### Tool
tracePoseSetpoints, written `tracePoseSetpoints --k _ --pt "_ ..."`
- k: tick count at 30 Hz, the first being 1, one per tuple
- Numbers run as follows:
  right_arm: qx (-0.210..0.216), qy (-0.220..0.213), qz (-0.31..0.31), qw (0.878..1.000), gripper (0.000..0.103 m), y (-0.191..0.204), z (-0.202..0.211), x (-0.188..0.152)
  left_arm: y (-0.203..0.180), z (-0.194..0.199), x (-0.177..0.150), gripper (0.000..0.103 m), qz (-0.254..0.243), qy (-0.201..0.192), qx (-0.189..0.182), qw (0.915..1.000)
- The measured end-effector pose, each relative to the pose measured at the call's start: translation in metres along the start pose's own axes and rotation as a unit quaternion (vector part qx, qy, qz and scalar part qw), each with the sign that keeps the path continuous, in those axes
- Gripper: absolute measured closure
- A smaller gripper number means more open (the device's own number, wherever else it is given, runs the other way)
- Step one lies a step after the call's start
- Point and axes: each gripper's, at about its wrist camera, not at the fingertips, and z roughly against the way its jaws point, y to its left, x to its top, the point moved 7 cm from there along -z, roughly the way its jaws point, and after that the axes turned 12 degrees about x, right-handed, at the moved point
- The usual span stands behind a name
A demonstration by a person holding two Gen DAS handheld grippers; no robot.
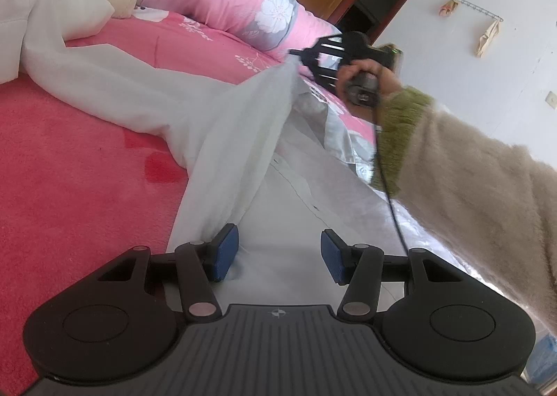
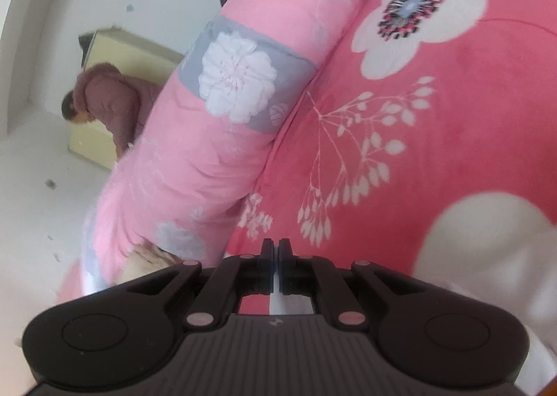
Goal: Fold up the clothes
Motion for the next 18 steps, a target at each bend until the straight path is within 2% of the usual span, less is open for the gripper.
tracePoseSetpoints --k 2,6,8,9,10,14,16,18 --pt "-0.017 0.005 0.023 1.0 0.101 0.001 -0.013 -0.003 0.0 0.0 0.0 0.051 0.001 0.0 0.0 1.0" --pt "-0.016 -0.023 0.038 0.999 0.096 0.008 -0.002 0.006 0.0 0.0 0.0 0.051 0.002 0.001 -0.001 1.0" --pt "-0.015 -0.036 0.046 0.998 0.084 0.013 0.006 0.01 0.0 0.001 0.001 0.051 0.003 0.001 -0.002 1.0" --pt "-0.01 -0.04 0.051 0.998 0.065 0.018 0.018 0.012 0.0 0.001 0.001 0.051 0.004 0.001 -0.002 1.0" --pt "-0.008 -0.038 0.058 0.998 0.051 0.023 0.03 0.013 0.0 0.001 0.001 0.051 0.005 0.002 -0.003 1.0" --pt "-0.047 0.029 0.107 0.993 0.051 0.04 0.082 -0.001 0.0 0.002 0.003 0.051 0.01 0.002 -0.006 0.9999" --pt "-0.058 0.069 0.101 0.991 0.051 0.046 0.113 -0.018 0.0 0.003 0.003 0.049 0.013 0.0 -0.016 0.9998" --pt "-0.058 0.094 0.095 0.989 0.051 0.057 0.148 -0.034 -0.001 0.004 0.003 0.043 0.016 -0.002 -0.025 0.9995"
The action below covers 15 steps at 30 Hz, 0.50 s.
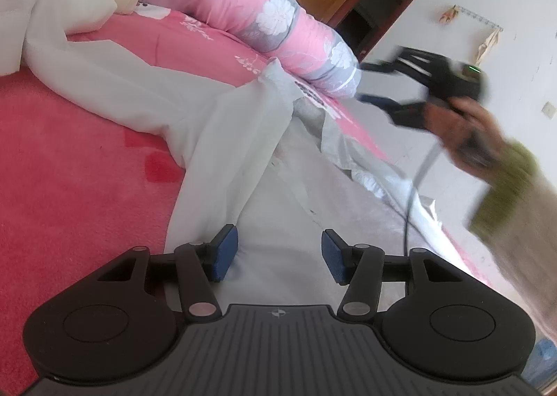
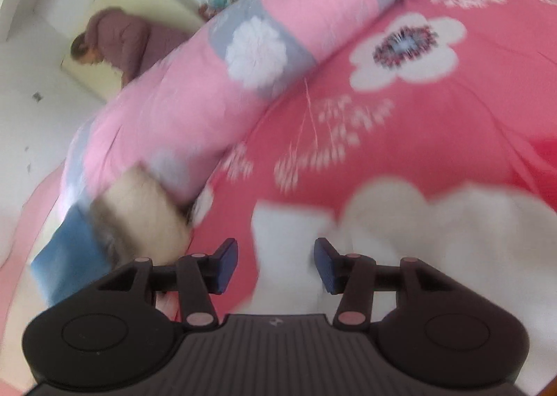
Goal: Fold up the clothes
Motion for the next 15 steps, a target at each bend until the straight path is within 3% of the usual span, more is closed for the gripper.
tracePoseSetpoints --k 2,5,8,9,10,13,15 --pt "0.013 0.004 0.017 1.0 0.052 0.024 0.048 -0.02 -0.001 0.003 0.001 0.039 0.001 -0.005 -0.005 1.0" --pt "0.01 -0.011 0.096 0.995 0.051 0.072 0.132 -0.041 -0.004 0.011 0.005 0.037 0.001 -0.021 -0.002 0.9998" --pt "-0.015 -0.045 0.198 0.979 0.051 0.127 0.215 -0.055 -0.011 0.027 0.016 0.037 0.006 -0.043 0.002 0.999" --pt "-0.021 -0.055 0.231 0.971 0.048 0.145 0.24 -0.06 -0.015 0.034 0.02 0.037 0.008 -0.052 0.002 0.9986" --pt "-0.021 -0.059 0.264 0.962 0.038 0.161 0.258 -0.065 -0.02 0.04 0.024 0.036 0.008 -0.055 0.002 0.9984" --pt "-0.025 -0.053 0.322 0.945 0.029 0.183 0.266 -0.078 -0.041 0.052 0.03 0.036 -0.016 -0.046 0.013 0.9987" --pt "-0.013 -0.031 0.315 0.949 0.029 0.177 0.241 -0.085 -0.062 0.049 0.028 0.035 -0.044 -0.024 0.025 0.9984"
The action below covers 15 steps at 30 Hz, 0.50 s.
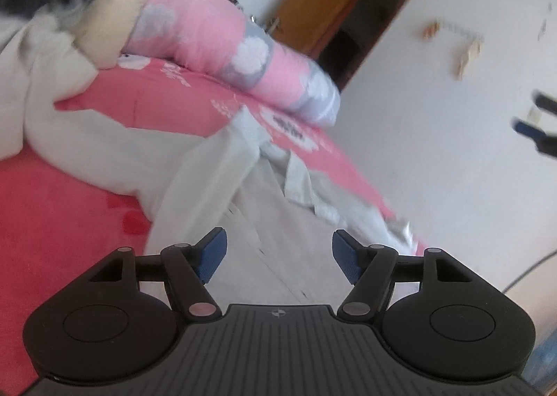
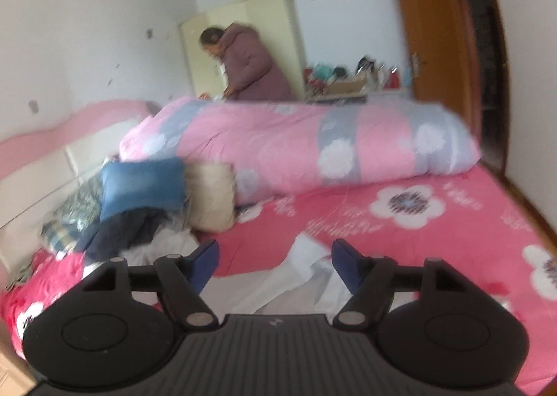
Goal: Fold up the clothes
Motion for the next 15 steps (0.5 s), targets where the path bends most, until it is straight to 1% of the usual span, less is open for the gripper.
tracePoseSetpoints --k 1,3,4,7,8,11,12,14,15 --pt "0.017 0.015 -0.019 1.0 0.029 -0.004 -0.022 -0.01 -0.01 -0.002 -0.002 0.035 -0.011 0.009 -0.002 0.9999" --pt "0.046 0.066 -0.073 0.994 0.031 -0.022 -0.081 -0.038 -0.027 -0.009 -0.008 0.035 -0.028 0.026 -0.005 0.9993" --pt "0.054 0.092 -0.101 0.989 0.037 -0.033 -0.111 -0.052 -0.034 -0.013 -0.012 0.035 -0.034 0.034 -0.005 0.9988" --pt "0.047 0.143 -0.173 0.973 0.046 -0.071 -0.196 -0.086 -0.047 -0.028 -0.025 0.036 -0.047 0.046 0.008 0.9978" --pt "0.04 0.143 -0.191 0.97 0.046 -0.085 -0.219 -0.091 -0.049 -0.033 -0.029 0.036 -0.049 0.047 0.009 0.9976" --pt "0.013 0.127 -0.223 0.966 0.047 -0.124 -0.269 -0.093 -0.051 -0.047 -0.039 0.036 -0.05 0.051 0.005 0.9975" --pt "0.004 0.127 -0.239 0.963 0.047 -0.135 -0.284 -0.096 -0.051 -0.051 -0.043 0.036 -0.051 0.053 0.003 0.9973" --pt "0.004 0.137 -0.291 0.947 0.047 -0.156 -0.309 -0.11 -0.049 -0.054 -0.052 0.036 -0.053 0.06 0.001 0.9968" --pt "-0.002 0.14 -0.308 0.941 0.047 -0.164 -0.317 -0.116 -0.047 -0.058 -0.056 0.037 -0.052 0.065 0.001 0.9965"
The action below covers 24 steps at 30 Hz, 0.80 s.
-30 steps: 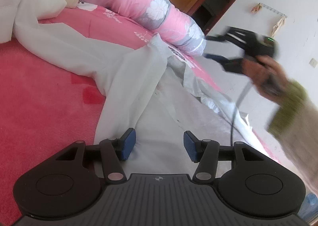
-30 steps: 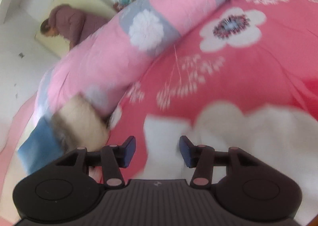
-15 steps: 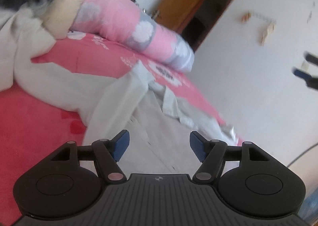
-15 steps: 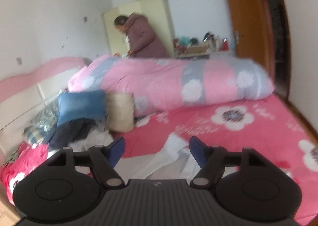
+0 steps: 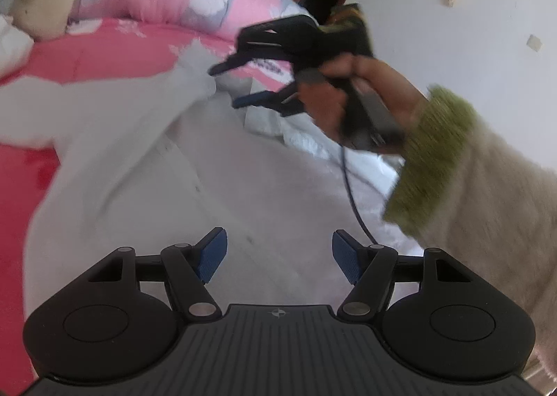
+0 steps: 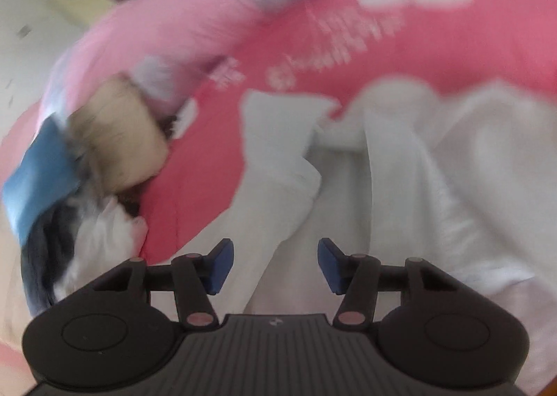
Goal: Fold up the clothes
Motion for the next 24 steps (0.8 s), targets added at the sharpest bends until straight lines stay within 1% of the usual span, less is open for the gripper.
tracePoseSetpoints --k 1,7,10,11,13,14,16,18,21,23,24 --pt "-0.005 0.0 -0.013 1.0 0.047 -0.008 -0.007 0.001 0.0 -0.003 -0.003 0.038 0.002 0.003 -0.005 1.0" --pt "-0.046 -0.035 0.029 0.998 0.046 -0.018 -0.026 0.015 -0.002 -0.006 -0.013 0.038 0.006 -0.001 -0.032 0.9995" --pt "-0.047 -0.044 0.041 0.997 0.047 -0.018 -0.036 0.027 -0.006 -0.004 -0.017 0.038 0.001 0.004 -0.054 0.9985" --pt "-0.046 -0.046 0.047 0.997 0.049 -0.017 -0.039 0.03 -0.008 -0.002 -0.019 0.038 -0.001 0.007 -0.063 0.998" --pt "-0.048 -0.047 0.068 0.995 0.065 -0.012 -0.043 0.035 -0.009 -0.002 -0.021 0.038 -0.005 0.009 -0.07 0.9975" --pt "-0.05 -0.044 0.078 0.995 0.07 -0.009 -0.046 0.037 -0.009 -0.002 -0.022 0.038 -0.004 0.009 -0.074 0.9972" --pt "-0.061 -0.043 0.096 0.993 0.089 -0.004 -0.051 0.04 -0.008 0.0 -0.021 0.039 -0.002 0.011 -0.082 0.9966" --pt "-0.071 -0.043 0.114 0.99 0.097 0.001 -0.056 0.044 -0.007 0.001 -0.021 0.039 0.003 0.012 -0.09 0.9959" --pt "-0.072 -0.063 0.144 0.985 0.097 0.011 -0.06 0.051 -0.008 0.008 -0.021 0.04 0.012 0.005 -0.095 0.9954" --pt "-0.077 -0.073 0.151 0.983 0.093 0.015 -0.058 0.054 -0.005 0.015 -0.019 0.04 0.023 -0.01 -0.097 0.995" --pt "-0.079 -0.077 0.149 0.983 0.083 0.016 -0.055 0.055 -0.003 0.018 -0.017 0.04 0.029 -0.021 -0.096 0.9948"
